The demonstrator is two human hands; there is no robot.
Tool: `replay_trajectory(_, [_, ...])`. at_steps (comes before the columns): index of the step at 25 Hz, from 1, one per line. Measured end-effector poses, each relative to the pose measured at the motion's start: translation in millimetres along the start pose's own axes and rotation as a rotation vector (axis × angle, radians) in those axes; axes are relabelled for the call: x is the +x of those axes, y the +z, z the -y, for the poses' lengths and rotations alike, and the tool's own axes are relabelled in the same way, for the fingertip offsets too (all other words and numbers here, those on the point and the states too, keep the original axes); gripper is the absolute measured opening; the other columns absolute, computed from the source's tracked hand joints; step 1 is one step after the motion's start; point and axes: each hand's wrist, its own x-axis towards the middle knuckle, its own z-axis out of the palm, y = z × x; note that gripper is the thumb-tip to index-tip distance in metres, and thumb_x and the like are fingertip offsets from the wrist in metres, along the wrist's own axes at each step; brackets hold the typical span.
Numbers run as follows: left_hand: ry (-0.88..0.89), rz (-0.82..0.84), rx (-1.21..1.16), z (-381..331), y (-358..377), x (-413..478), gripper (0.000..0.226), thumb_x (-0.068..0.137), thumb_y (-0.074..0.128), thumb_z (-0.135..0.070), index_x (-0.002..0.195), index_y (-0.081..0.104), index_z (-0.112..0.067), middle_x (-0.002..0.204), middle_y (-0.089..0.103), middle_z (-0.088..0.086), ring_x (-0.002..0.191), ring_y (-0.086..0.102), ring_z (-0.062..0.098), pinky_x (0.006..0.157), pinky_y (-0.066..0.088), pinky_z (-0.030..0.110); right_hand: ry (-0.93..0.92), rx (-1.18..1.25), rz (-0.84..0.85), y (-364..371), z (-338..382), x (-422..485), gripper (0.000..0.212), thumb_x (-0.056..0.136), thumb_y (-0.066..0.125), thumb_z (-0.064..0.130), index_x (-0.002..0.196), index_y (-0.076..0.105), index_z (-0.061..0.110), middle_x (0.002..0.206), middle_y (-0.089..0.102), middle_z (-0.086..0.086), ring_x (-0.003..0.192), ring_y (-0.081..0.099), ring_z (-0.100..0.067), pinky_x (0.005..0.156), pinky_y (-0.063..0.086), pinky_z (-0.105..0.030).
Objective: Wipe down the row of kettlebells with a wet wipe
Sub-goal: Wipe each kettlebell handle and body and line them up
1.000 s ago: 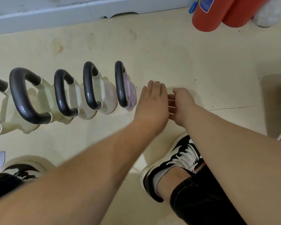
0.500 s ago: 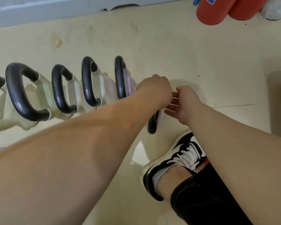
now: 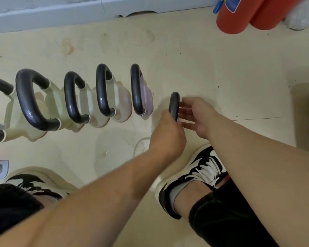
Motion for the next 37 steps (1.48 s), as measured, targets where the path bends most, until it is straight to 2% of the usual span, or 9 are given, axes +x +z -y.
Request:
replay_trajectory(5, [-0.057, 0.136, 0.352, -37.1, -3.0, 72.7, 0.056, 0.098, 0.046, -0.014, 0.149, 0.029, 0.001, 0.136, 0.046, 0.017, 0.121, 0.056, 0.030, 0.082, 0.046, 0.034, 0.000, 0.052, 0.022, 0.1, 5.8, -7.0, 0.018, 0.093, 0.059, 0.029, 0.090, 0.072, 0.017, 0.076, 0.072, 0.002, 0.075, 0.068, -0.020, 0.082, 0.061, -0.038])
replay_trajectory(10, [0.311, -0.090, 0.368, 14.6, 17.1, -17.7, 0.089, 0.091, 0.045, 0.007, 0.160, -0.010, -0.003, 0.168, -0.007, 0.019, 0.154, 0.016, 0.029, 0.121, 0.029, 0.037, 0.024, 0.047, -0.055, 9.2, 6.1, -8.9, 0.031, 0.091, 0.058, 0.029, 0.105, 0.075, 0.006, 0.094, 0.077, -0.008, 0.082, 0.072, -0.024, 0.076, 0.060, -0.035])
replay_trajectory(14, [0.341, 0.015, 0.349, 43.6, -22.7, -49.5, 0.071, 0.095, 0.038, 0.003, 0.160, 0.018, -0.019, 0.137, 0.058, 0.007, 0.117, 0.062, 0.028, 0.088, 0.051, 0.035, 0.015, -0.002, -0.095, 1.5, -0.1, -13.6, 0.023, 0.090, 0.062, 0.028, 0.089, 0.071, 0.007, 0.077, 0.068, -0.008, 0.065, 0.066, -0.027, 0.064, 0.058, -0.033])
replay_trajectory(17, [0.157, -0.052, 0.114, 10.7, -54.7, -28.4, 0.023, 0.105, 0.037, -0.014, 0.124, 0.047, -0.021, 0.087, 0.061, -0.003, 0.077, 0.061, 0.021, 0.063, 0.042, 0.034, -0.006, 0.037, -0.063, -3.2, 0.7, -24.1, 0.025, 0.088, 0.067, 0.032, 0.074, 0.062, 0.012, 0.067, 0.057, -0.005, 0.049, 0.051, -0.021, 0.048, 0.046, -0.025])
replay_trajectory(23, [0.226, -0.237, -0.018, -35.7, -43.0, 10.1, 0.022, 0.099, 0.051, -0.030, 0.107, 0.071, -0.034, 0.110, 0.051, -0.007, 0.107, 0.054, 0.014, 0.090, 0.051, 0.030, -0.109, 0.158, 0.343, -0.8, 37.5, -59.8, 0.038, 0.097, 0.063, 0.044, 0.094, 0.073, 0.007, 0.079, 0.070, -0.006, 0.071, 0.070, -0.021, 0.069, 0.058, -0.032])
replay_trajectory(27, [0.281, -0.093, -0.082, -39.1, -40.4, 4.4, 0.038, 0.092, 0.058, -0.029, 0.130, 0.057, -0.028, 0.125, 0.059, -0.007, 0.113, 0.056, 0.012, 0.099, 0.048, 0.031, -0.084, 0.131, 0.052, -2.6, 51.6, -46.8, 0.031, 0.100, 0.055, 0.011, 0.128, 0.062, -0.001, 0.102, 0.072, -0.011, 0.081, 0.072, -0.025, 0.069, 0.065, -0.032])
replay_trajectory(30, [0.275, -0.071, 0.071, -13.0, -39.5, -9.7, 0.039, 0.095, 0.059, -0.018, 0.133, 0.058, -0.016, 0.134, 0.053, -0.003, 0.121, 0.052, 0.014, 0.095, 0.040, 0.024, -0.128, 0.218, -0.294, -13.9, 63.1, -33.1, 0.014, 0.096, 0.054, 0.000, 0.085, 0.056, 0.008, 0.067, 0.058, -0.006, 0.054, 0.054, -0.018, 0.047, 0.053, -0.018])
replay_trajectory(33, [0.181, -0.023, 0.019, 7.8, -34.0, -15.9, 0.035, 0.095, 0.056, -0.020, 0.130, 0.059, -0.019, 0.117, 0.061, 0.000, 0.105, 0.060, 0.020, 0.088, 0.053, 0.037, -0.201, -0.030, -0.181, 14.0, 45.7, -31.7, 0.016, 0.096, 0.057, 0.013, 0.082, 0.054, 0.019, 0.085, 0.056, -0.006, 0.074, 0.053, -0.022, 0.069, 0.053, -0.031])
replay_trajectory(37, [0.057, -0.063, -0.134, 18.1, -27.6, -15.6, 0.037, 0.095, 0.061, -0.033, 0.130, 0.060, -0.022, 0.109, 0.066, -0.007, 0.098, 0.067, 0.015, 0.087, 0.058, 0.041, -0.271, -0.389, -0.106, 60.5, 28.4, -32.3, 0.025, 0.099, 0.048, 0.013, 0.077, 0.060, 0.015, 0.066, 0.047, -0.001, 0.063, 0.043, -0.023, 0.059, 0.036, -0.027])
